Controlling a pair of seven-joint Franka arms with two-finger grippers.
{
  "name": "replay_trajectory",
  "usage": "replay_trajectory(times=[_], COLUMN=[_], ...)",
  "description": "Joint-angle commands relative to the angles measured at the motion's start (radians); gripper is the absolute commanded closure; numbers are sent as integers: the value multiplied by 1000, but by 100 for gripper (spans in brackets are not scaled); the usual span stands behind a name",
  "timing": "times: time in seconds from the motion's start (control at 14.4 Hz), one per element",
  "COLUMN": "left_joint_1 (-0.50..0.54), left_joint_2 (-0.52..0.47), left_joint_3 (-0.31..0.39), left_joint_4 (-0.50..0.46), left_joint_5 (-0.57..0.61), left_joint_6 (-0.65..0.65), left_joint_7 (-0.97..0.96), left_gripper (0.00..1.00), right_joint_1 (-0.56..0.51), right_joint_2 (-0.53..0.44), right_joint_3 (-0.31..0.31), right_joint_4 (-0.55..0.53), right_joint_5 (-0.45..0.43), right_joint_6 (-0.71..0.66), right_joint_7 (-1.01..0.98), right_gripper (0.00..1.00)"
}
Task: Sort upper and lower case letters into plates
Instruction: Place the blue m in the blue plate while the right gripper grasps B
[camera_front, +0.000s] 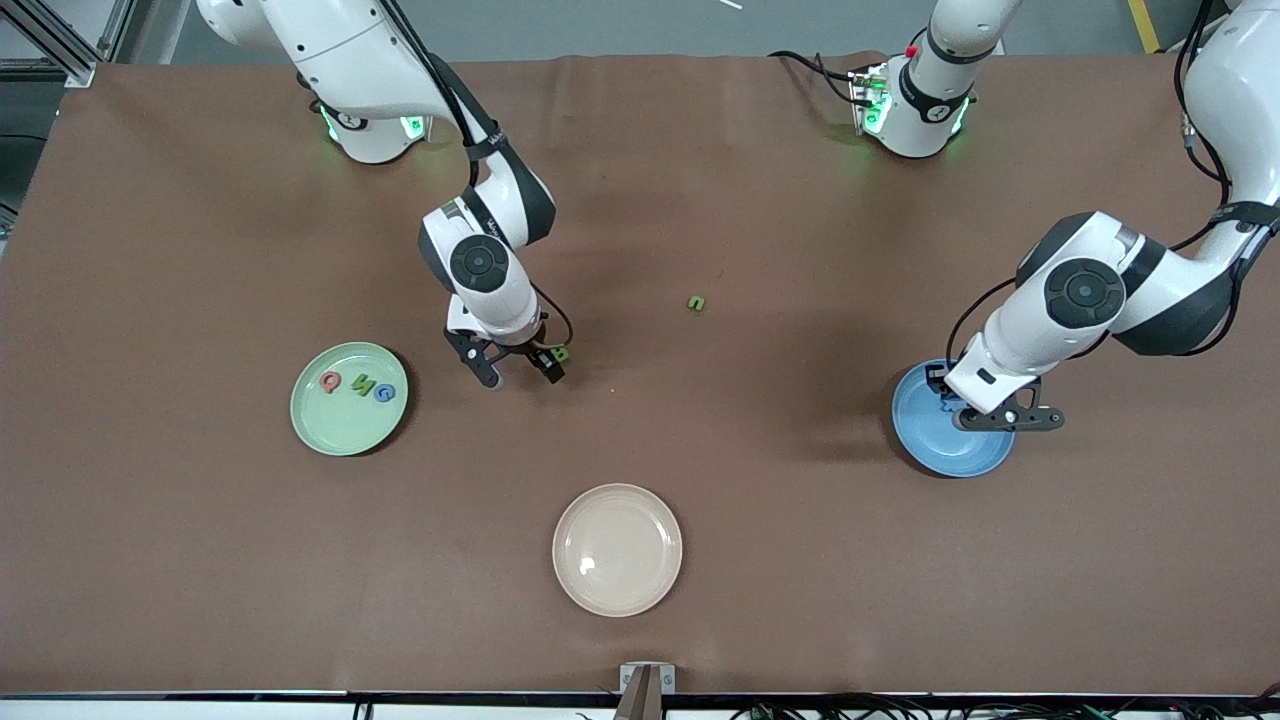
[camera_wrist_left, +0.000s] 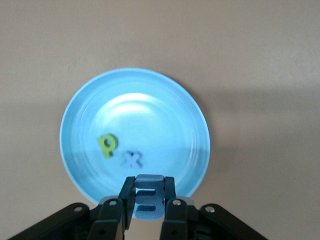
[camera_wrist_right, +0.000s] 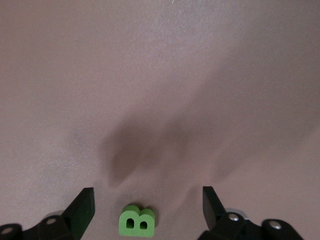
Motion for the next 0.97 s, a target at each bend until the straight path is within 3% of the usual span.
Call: replay_trajectory(times=[0.0, 0.21, 0.62, 0.9], left_joint_1=[-48, -76, -192, -220], left_joint_2=[5, 14, 19, 19], left_joint_3=[72, 102, 269, 294], left_joint_4=[-8, -8, -7, -5], left_joint_5=[31, 34, 49, 49], left_joint_6=[72, 87, 204, 214], left_joint_7=[9, 8, 8, 5], left_gripper=[97, 97, 96, 96], right_joint_1=[18, 44, 58, 63], right_joint_2=[4, 6, 41, 47], right_joint_3=[-9, -7, -7, -7], right_joint_4=[0, 0, 36, 43], right_joint_5=[5, 7, 8, 8], right_joint_6=[20, 22, 25, 23], right_joint_7=[35, 60, 90, 95], right_gripper=[17, 23, 33, 49])
